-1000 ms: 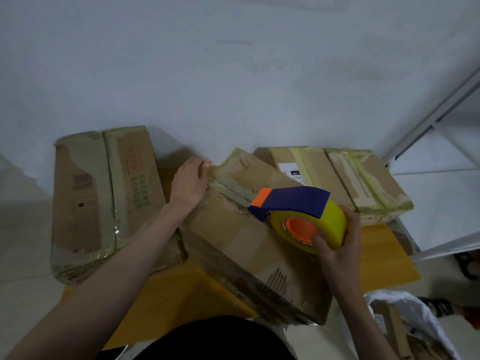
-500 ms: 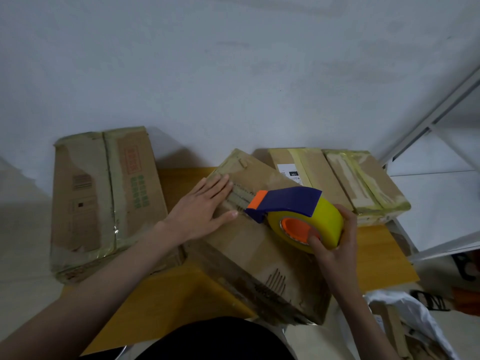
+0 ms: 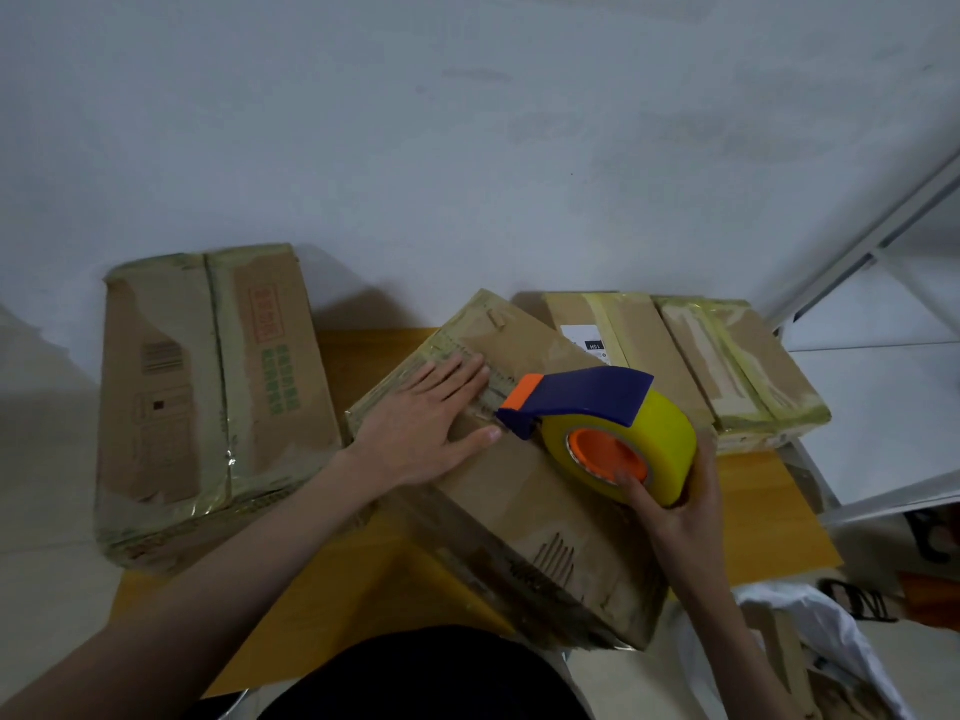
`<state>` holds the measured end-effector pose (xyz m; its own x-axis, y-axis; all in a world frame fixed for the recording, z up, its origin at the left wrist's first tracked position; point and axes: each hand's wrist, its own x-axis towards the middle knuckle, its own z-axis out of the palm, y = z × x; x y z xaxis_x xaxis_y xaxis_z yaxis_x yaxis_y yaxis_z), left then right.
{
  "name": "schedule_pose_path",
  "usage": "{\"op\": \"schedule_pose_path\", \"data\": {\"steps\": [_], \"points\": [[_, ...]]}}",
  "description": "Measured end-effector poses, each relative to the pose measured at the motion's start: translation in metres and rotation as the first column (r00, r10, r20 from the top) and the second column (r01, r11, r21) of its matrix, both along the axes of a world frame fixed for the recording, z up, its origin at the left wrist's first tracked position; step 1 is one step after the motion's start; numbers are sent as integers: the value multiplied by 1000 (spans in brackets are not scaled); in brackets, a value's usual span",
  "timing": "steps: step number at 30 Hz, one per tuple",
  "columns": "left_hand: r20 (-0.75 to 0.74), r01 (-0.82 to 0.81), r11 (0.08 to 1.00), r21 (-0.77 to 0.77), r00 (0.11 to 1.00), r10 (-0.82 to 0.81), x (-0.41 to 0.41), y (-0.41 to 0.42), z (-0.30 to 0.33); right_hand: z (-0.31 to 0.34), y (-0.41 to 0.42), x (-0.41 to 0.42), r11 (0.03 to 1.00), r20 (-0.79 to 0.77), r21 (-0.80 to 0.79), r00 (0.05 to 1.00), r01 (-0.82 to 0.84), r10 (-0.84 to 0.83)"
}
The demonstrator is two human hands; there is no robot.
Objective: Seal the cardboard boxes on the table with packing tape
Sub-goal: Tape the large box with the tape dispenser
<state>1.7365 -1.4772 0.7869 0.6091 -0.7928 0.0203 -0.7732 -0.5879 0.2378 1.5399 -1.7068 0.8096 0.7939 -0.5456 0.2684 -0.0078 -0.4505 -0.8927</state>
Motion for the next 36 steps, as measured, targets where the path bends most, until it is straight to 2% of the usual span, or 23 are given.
{"op": "schedule_pose_path", "data": {"steps": [7, 13, 24, 28, 36], "points": [[-50, 91, 996, -4, 995, -91, 58, -8, 6, -1, 29, 26, 995, 63, 76, 996, 57, -61], [6, 150, 986, 67, 989, -151, 95, -10, 4, 2, 44, 47, 995, 62, 74, 995, 74, -78], [21, 154, 987, 53, 988, -156, 95, -7, 0, 16, 19, 28, 1000, 46, -14, 999, 0, 0], [19, 157, 986, 61, 987, -159, 94, -9, 1, 28, 8, 1, 999, 51, -43, 999, 14, -11], [33, 157, 984, 84, 986, -161, 94, -8, 1, 22, 8, -7, 997, -39, -65, 998, 36, -39]]}}
